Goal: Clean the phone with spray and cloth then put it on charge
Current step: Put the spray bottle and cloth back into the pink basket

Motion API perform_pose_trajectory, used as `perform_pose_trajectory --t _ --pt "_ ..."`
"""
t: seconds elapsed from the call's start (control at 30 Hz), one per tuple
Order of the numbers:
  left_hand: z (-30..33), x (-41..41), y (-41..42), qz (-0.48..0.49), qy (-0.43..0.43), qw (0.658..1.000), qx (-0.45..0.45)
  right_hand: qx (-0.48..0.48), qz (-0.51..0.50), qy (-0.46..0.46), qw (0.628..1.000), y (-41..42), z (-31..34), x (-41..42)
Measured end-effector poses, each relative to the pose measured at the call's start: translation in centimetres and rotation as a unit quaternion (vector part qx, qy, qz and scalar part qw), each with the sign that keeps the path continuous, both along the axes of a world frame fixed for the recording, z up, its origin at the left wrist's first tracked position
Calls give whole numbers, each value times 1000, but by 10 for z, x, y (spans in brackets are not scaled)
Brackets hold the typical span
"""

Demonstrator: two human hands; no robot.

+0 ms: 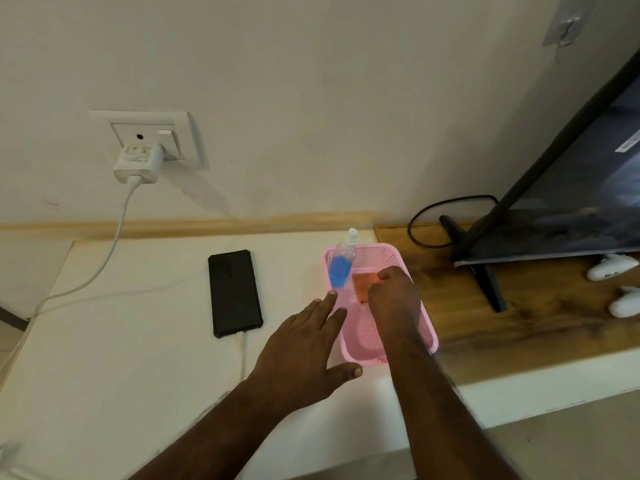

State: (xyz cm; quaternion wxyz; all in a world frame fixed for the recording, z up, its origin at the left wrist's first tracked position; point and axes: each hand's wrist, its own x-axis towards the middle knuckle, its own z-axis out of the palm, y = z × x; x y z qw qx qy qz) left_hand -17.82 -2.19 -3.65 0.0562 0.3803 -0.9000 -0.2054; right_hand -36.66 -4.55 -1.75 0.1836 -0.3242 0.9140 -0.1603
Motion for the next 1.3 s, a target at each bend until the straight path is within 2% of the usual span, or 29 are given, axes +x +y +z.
perform_pose_trajectory --t 0.17,0.3,0.43,0.57,0.77,0.87,0.93,1.03,1.07,1.13,1.23,1.3 --pt "-5 -2 -1 1 1 1000 -13 29 83 77 993 -6 -4 -4" --pt "-8 -2 -1 -1 4 1000 -18 9 16 16 1000 -9 -3 -6" --pt "-7 -2 -2 -7 3 1000 -11 10 37 72 997 -9 -2 -5" --pt "-6 -3 -1 -4 3 1000 -6 13 46 28 998 -8 -1 -7" --pt "-4 1 1 -10 1 1000 -6 0 54 59 997 -2 10 -6" --pt "0 0 2 -10 17 1000 11 -38 47 85 995 1 26 -7" --pt "3 -3 6 11 58 996 60 -80 57 96 991 8 37 -14" --pt "9 -9 5 154 168 954 196 -78 91 116 986 32 50 -32" --pt "10 -13 1 211 187 936 210 -60 97 112 987 42 50 -39" --pt "14 -20 -7 291 174 916 216 -9 96 85 992 62 43 -50" --pt "18 -32 -11 325 196 880 285 16 88 5 996 80 28 -54" --pt "20 -39 -8 322 212 868 313 2 88 -5 996 85 21 -53"
